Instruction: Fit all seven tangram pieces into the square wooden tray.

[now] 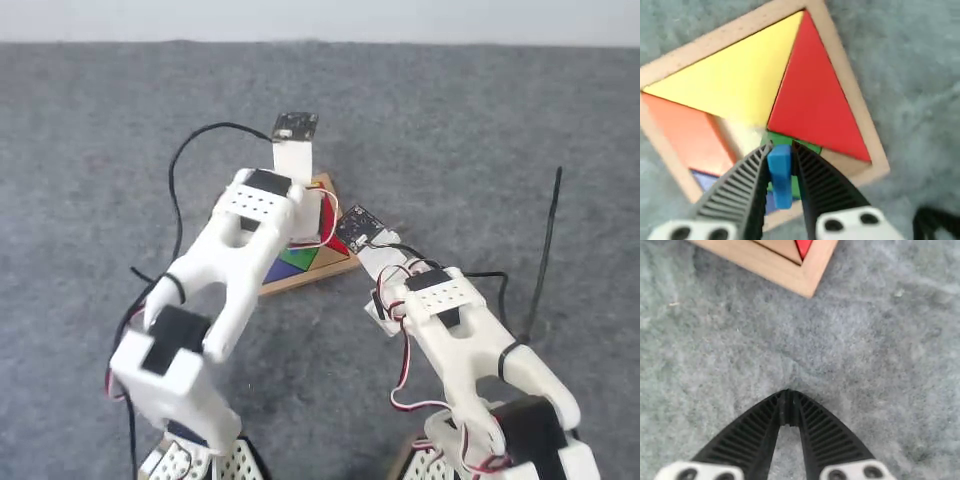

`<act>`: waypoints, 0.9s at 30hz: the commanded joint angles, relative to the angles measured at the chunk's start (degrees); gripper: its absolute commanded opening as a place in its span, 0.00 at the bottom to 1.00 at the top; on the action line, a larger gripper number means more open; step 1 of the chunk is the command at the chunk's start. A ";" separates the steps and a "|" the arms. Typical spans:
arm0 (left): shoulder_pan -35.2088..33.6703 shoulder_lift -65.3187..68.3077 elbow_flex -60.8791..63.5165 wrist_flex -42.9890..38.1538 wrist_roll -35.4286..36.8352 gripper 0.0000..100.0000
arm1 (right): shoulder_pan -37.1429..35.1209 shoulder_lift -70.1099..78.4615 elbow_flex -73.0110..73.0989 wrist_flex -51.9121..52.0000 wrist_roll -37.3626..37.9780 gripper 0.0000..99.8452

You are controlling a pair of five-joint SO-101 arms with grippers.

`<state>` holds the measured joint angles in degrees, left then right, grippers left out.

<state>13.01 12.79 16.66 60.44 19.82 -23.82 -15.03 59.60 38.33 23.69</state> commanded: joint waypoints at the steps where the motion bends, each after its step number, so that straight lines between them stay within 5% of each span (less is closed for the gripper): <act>1: -1.14 3.34 -2.68 -4.75 6.24 0.02 | -1.89 -0.84 0.35 -0.66 -0.18 0.01; 20: -3.43 3.96 -3.91 -2.81 6.51 0.16 | -1.89 -0.84 0.35 -0.66 -0.18 0.01; 27: -5.63 3.96 -9.63 4.22 2.02 0.16 | -1.89 -0.84 0.35 -0.66 -0.18 0.01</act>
<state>8.79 17.27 12.00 60.70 25.01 -23.82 -15.03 59.60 38.33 23.69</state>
